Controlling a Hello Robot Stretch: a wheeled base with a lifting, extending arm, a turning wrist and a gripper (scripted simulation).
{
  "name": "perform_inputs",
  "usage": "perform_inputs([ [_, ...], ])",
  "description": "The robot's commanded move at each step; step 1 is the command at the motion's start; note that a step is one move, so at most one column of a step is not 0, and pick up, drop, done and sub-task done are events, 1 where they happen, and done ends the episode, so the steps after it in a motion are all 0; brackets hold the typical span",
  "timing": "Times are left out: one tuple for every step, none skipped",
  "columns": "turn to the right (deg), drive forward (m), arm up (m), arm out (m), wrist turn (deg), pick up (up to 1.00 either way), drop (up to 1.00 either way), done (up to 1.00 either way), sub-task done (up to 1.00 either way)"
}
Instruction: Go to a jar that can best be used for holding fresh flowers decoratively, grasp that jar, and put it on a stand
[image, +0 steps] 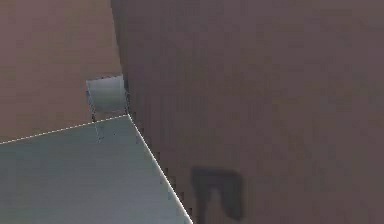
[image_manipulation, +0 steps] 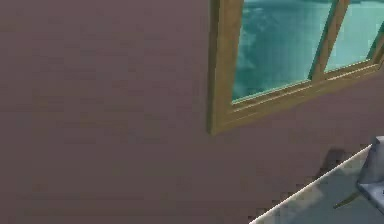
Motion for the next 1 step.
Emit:
perform_inputs([
  [45.0, 0.0, 0.0, 0.0, 0.0, 0.0, 0.0, 0.0, 0.0],
])
